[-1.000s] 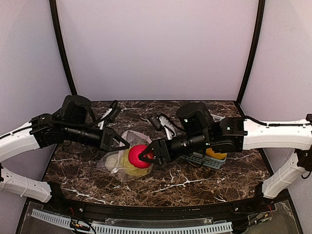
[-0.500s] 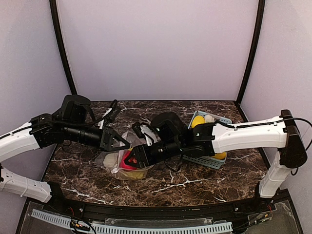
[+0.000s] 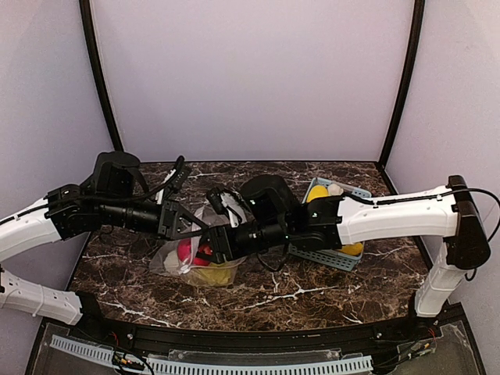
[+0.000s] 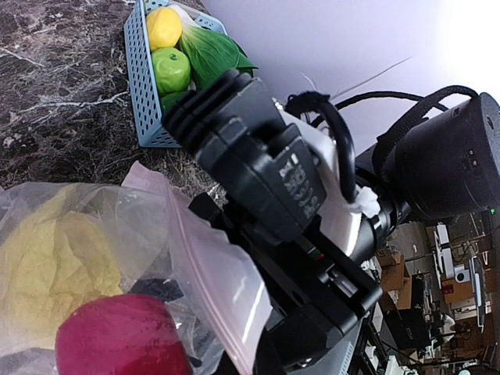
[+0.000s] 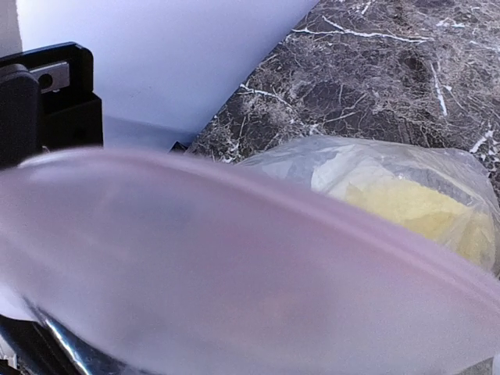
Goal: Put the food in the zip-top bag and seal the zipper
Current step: Place the fake fruit in the zipper food storage bag.
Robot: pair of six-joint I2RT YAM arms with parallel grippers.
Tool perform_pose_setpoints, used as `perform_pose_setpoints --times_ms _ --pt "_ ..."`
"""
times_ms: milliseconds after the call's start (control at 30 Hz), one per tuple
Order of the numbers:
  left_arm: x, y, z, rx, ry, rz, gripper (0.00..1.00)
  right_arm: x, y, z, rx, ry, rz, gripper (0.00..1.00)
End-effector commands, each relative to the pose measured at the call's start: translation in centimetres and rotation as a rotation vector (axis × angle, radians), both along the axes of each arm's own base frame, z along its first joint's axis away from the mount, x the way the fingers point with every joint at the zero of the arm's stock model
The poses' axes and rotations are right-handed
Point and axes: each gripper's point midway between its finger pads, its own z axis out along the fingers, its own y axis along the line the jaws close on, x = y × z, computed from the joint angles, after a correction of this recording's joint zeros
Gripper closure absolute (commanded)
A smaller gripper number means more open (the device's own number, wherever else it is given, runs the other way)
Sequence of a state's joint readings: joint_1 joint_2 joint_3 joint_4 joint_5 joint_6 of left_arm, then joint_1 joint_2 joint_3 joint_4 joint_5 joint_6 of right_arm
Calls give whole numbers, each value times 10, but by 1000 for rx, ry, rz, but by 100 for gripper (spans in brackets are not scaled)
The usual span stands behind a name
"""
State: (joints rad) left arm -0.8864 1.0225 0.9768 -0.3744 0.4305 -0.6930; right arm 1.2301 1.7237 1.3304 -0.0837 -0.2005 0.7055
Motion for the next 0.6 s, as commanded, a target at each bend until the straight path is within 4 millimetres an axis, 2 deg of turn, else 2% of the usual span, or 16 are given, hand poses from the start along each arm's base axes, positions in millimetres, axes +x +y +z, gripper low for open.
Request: perform_pose_setpoints --times_ms 0,133,233,333,467,567 --pt "-5 -4 11 -60 -12 -23 99 -1 17 12 84 -25 27 45" --pt "-5 -6 21 -83 -25 -28 99 4 28 -20 18 -15 20 44" --pt "-6 -4 23 -86 -26 -25 99 8 32 -27 6 -26 13 39" --pt "-7 1 22 -77 -32 -13 99 10 31 -21 13 -53 6 32" --pt "-6 9 20 -53 -47 9 99 11 16 3 45 -114 -9 16" --pt "-5 15 16 -31 -55 30 99 9 2 20 67 -148 -16 10"
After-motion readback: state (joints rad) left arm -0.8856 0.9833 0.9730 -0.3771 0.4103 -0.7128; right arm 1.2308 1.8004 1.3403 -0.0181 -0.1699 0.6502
